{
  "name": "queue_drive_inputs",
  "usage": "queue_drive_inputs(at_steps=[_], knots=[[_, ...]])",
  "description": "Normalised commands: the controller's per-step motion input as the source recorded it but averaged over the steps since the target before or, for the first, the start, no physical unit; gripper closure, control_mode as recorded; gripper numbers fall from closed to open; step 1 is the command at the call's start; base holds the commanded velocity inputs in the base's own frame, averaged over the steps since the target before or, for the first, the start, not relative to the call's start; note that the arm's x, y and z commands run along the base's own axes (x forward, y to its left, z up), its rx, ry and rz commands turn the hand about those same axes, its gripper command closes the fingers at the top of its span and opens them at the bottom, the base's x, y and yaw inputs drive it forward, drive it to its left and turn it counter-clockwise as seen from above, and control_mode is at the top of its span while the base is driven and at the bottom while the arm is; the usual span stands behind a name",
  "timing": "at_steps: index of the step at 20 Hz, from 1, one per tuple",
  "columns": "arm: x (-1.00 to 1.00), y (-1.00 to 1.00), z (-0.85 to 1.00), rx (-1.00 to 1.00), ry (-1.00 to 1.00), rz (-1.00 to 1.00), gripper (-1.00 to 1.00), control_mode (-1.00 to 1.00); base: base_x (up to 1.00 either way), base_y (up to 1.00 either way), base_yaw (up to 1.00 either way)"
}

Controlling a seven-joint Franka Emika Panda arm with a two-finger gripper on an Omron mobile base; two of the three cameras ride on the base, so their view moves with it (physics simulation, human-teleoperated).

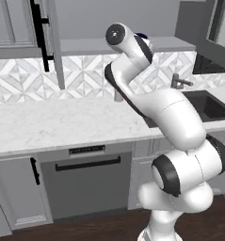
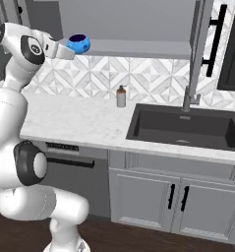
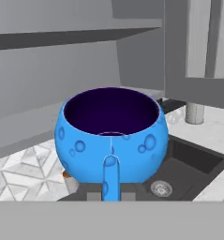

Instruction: Gather all objects into one cabinet and sort the glasses and bowls to opposite sides.

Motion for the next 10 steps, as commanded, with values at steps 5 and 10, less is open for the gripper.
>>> queue_drive_inputs(at_steps=[5,10], knots=[[0.0,0.0,0.0,0.0,0.0,0.0,1.0,1.0,-0.88,-0.13,0.0],[0.0,0.0,0.0,0.0,0.0,0.0,1.0,1.0,-0.88,-0.13,0.01]])
